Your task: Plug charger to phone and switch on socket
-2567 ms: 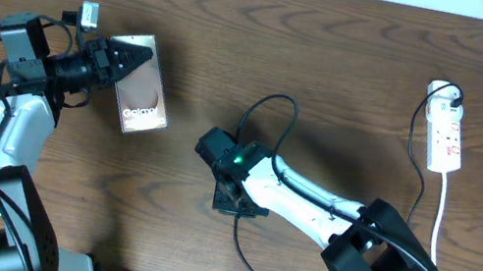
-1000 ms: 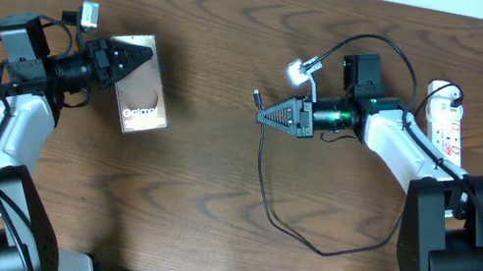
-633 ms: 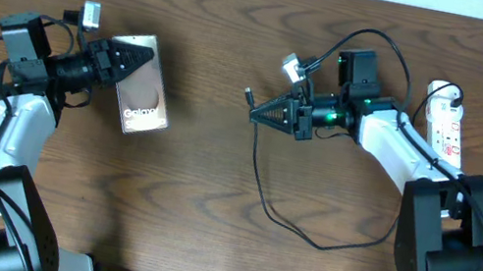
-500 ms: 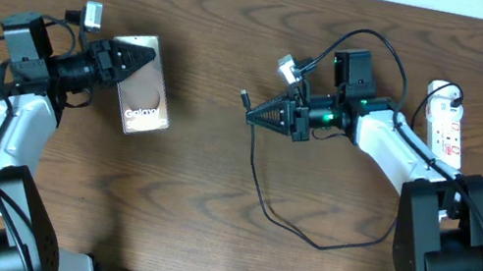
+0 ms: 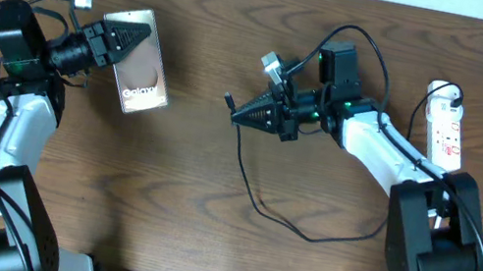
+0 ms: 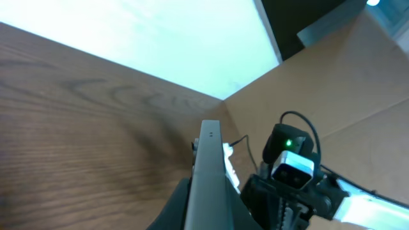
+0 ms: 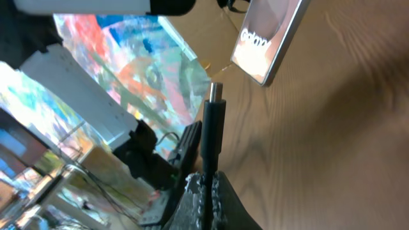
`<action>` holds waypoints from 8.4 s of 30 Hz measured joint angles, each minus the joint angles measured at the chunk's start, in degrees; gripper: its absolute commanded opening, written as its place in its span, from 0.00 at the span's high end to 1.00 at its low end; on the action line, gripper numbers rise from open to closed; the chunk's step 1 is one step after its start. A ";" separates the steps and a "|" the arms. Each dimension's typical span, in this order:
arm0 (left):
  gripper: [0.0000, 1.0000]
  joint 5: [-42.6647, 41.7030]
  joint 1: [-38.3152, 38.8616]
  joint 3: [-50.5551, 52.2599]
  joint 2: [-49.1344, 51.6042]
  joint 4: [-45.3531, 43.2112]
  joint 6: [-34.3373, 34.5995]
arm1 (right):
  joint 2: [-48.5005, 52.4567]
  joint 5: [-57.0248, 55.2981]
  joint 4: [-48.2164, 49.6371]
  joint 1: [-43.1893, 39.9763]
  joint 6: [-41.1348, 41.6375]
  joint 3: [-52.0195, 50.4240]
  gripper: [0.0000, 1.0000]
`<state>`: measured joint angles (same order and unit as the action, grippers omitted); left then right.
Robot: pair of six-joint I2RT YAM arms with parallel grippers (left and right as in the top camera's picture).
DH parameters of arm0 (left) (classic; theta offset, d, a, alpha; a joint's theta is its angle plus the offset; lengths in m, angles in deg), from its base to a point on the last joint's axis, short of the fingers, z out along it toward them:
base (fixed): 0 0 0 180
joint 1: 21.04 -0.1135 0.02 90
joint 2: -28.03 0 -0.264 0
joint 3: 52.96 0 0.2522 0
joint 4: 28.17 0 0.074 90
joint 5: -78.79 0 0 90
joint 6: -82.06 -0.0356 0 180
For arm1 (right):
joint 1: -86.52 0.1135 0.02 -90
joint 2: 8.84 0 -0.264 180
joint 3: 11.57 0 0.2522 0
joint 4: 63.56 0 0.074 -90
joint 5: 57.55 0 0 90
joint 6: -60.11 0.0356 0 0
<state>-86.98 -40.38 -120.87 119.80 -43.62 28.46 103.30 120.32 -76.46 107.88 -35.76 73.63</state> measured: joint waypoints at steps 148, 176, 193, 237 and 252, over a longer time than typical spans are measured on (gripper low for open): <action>0.93 -0.61 0.55 0.00 0.00 -2.36 5.38 | 16.17 -87.71 -29.14 15.19 47.50 21.62 0.72; 0.92 -0.61 0.55 0.00 0.00 -2.36 5.38 | 16.41 -87.93 -30.97 15.89 47.84 21.88 0.99; 0.93 -0.61 0.55 0.00 0.00 -2.34 5.38 | 15.76 -80.87 -59.65 13.94 48.02 24.41 0.99; 0.93 -1.05 0.70 0.02 0.09 -27.02 20.85 | 19.10 -2.97 -17.99 6.21 2.47 20.39 0.99; 0.93 2.82 1.77 0.02 0.13 -36.74 30.29 | 19.10 0.09 -0.61 10.03 9.18 20.24 0.99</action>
<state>-84.16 -38.61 -120.85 119.93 -80.37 58.75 122.40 120.41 -77.07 117.92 -26.58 93.87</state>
